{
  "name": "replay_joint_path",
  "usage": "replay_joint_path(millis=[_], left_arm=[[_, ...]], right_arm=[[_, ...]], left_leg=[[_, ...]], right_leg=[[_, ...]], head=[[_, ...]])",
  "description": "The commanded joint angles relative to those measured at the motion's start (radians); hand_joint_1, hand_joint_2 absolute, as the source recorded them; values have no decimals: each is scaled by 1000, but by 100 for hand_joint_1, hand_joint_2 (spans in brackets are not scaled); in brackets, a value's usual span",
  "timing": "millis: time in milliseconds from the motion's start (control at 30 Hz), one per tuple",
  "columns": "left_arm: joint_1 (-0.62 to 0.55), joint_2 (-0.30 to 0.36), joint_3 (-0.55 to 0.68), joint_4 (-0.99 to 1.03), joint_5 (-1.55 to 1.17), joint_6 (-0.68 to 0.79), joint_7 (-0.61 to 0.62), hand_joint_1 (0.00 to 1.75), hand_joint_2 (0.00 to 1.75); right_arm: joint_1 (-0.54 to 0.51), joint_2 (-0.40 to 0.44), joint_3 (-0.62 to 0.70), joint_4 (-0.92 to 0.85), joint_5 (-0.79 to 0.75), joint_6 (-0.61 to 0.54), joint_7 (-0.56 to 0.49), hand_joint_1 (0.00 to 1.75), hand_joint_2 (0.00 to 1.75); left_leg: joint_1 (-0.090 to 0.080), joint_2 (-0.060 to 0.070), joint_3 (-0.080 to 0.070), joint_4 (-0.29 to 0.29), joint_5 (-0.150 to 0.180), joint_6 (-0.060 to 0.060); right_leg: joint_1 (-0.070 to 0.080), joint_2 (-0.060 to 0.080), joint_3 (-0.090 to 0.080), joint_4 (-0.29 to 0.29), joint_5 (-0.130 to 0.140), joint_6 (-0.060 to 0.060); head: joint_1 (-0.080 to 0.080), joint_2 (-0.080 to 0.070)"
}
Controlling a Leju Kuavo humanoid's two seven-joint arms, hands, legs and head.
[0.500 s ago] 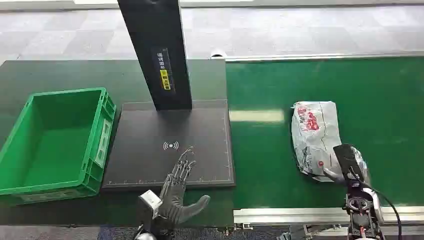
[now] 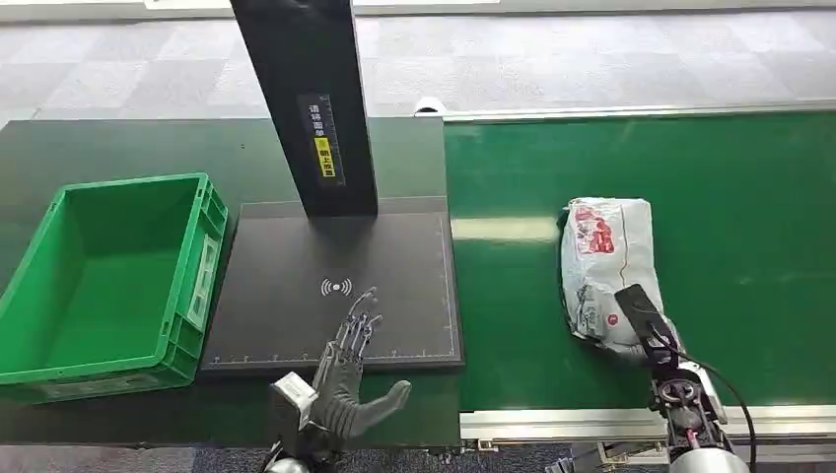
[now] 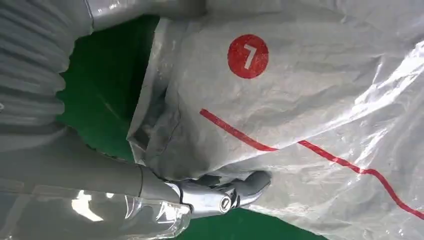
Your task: Moved the parcel from conveyor to table for the left to box.
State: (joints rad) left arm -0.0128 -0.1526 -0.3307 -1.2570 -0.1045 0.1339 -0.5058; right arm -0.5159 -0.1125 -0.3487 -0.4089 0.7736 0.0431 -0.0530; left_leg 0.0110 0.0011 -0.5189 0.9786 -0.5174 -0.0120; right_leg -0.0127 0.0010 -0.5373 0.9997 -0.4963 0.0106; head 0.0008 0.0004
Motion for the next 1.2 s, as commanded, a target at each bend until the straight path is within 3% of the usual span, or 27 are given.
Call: replay_joint_path(millis=[33,200,367,500,533,600,633,700,767,867,967,1200], left_arm=[[-5,16,-3,15,8,8,4,0,175],[-8,10,-5,26,10,13,0,0,175],[-9,4,8,8,5,23,-15,0,175],[-9,5,14,1,3,23,-16,0,175],[-18,5,22,1,-6,35,-28,0,175],[-24,10,41,-10,-17,56,-41,0,175],[-22,16,60,-33,-18,60,-42,0,175],[-10,20,99,-91,-32,79,-51,0,175],[15,24,152,-177,-46,110,-61,0,175],[26,19,177,-207,-61,94,-47,0,175],[25,12,176,-195,-65,91,-49,0,175],[23,11,174,-190,-66,91,-51,0,175]], right_arm=[[-64,48,28,109,-12,-2,19,175,175],[-73,57,31,89,-12,-18,-2,175,175],[-67,100,56,-47,-33,-46,-132,175,175],[-58,114,54,-93,-61,-18,-130,175,175],[-36,138,35,-173,-211,179,-273,175,175],[45,181,113,-426,-302,256,-335,175,175],[118,210,177,-646,-371,285,-265,175,175],[218,215,298,-966,-455,250,-210,175,175],[313,183,395,-1214,-516,161,-227,175,175],[346,134,443,-1249,-564,115,-211,175,175],[333,124,444,-1208,-574,103,-235,175,175],[328,122,444,-1194,-576,101,-243,175,175]], left_leg=[[0,4,-1,-1,1,0],[0,3,0,-1,2,0],[0,3,0,0,1,0],[0,2,-1,0,1,0],[0,3,-2,0,1,0],[0,1,-1,0,1,0],[0,2,-4,0,1,0],[0,3,-5,1,1,0],[0,1,-6,2,1,-1],[0,-3,-6,1,1,0],[0,1,1,0,1,0],[0,1,0,0,3,1]], right_leg=[[0,3,-2,-1,3,-1],[0,3,-1,-1,3,-1],[0,4,-2,0,2,-1],[0,3,-2,1,1,-1],[0,4,-3,1,2,-1],[0,2,-2,1,1,-1],[0,2,-4,1,2,-1],[0,4,-6,2,1,-1],[0,2,-2,4,0,-1],[0,-2,-1,3,0,-1],[1,1,-1,2,0,0],[0,1,-1,1,2,-1]], head=[[0,0],[0,0],[0,0],[0,0],[0,0],[0,0],[0,0],[0,0],[0,0],[0,0],[0,0],[0,0]])
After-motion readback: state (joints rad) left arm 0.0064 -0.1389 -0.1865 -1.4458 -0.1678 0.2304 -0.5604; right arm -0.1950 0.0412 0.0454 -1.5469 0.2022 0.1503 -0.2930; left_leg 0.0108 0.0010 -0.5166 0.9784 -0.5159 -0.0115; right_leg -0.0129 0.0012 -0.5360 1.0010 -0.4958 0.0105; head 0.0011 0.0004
